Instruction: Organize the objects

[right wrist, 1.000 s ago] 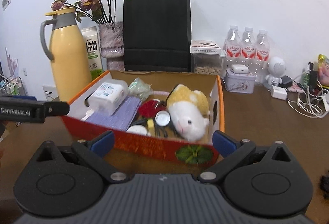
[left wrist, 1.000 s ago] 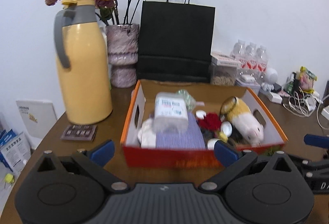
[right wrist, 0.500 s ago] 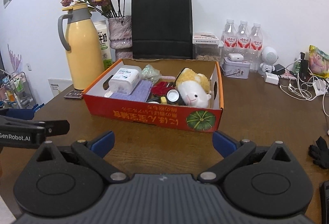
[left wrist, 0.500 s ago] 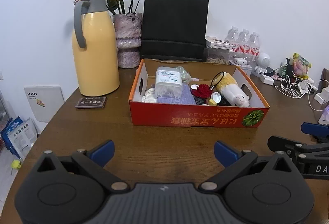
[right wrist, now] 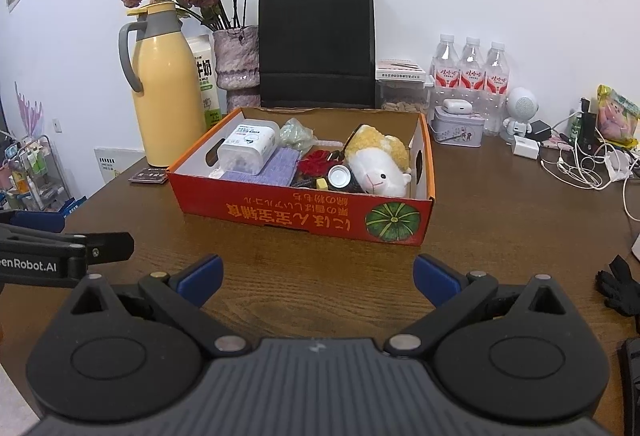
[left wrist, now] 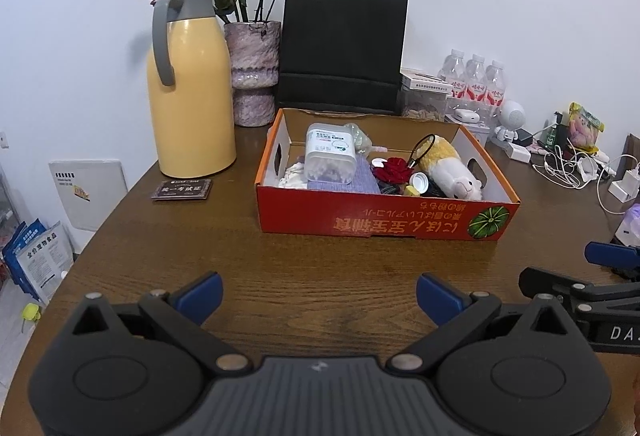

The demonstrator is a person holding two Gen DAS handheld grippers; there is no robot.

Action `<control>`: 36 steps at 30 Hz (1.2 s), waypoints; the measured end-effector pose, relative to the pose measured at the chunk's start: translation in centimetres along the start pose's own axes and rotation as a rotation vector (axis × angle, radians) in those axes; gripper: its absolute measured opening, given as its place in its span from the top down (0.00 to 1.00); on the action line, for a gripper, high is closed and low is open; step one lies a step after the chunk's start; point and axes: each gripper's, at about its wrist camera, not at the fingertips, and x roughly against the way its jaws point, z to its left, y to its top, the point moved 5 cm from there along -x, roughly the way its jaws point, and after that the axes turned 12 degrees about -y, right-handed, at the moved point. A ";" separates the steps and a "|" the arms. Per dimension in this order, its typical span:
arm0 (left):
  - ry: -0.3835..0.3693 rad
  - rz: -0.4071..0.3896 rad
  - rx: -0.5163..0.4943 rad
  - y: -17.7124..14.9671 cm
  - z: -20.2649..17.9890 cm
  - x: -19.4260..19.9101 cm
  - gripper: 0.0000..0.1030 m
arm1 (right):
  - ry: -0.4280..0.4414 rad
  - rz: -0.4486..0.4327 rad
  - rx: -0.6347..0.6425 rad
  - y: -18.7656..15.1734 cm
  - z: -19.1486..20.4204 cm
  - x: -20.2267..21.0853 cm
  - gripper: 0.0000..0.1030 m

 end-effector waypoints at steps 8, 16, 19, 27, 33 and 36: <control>0.006 0.005 0.004 0.0 0.1 0.5 0.00 | -0.003 -0.003 0.002 0.0 0.1 0.5 0.00; 0.005 0.004 0.005 0.0 0.1 0.8 0.00 | -0.002 -0.008 0.000 0.0 0.0 1.0 0.00; 0.004 0.002 0.004 0.0 0.0 0.9 0.00 | -0.002 -0.009 0.000 0.0 -0.1 1.1 0.00; 0.006 0.004 0.004 0.0 0.0 1.0 0.00 | -0.002 -0.011 -0.001 0.1 -0.3 1.3 0.00; 0.001 -0.001 -0.002 0.1 -0.1 1.2 0.00 | -0.001 -0.011 -0.001 0.0 -0.3 1.3 0.00; 0.006 0.000 -0.003 0.1 -0.2 1.2 0.00 | -0.001 -0.011 -0.001 0.0 -0.3 1.2 0.00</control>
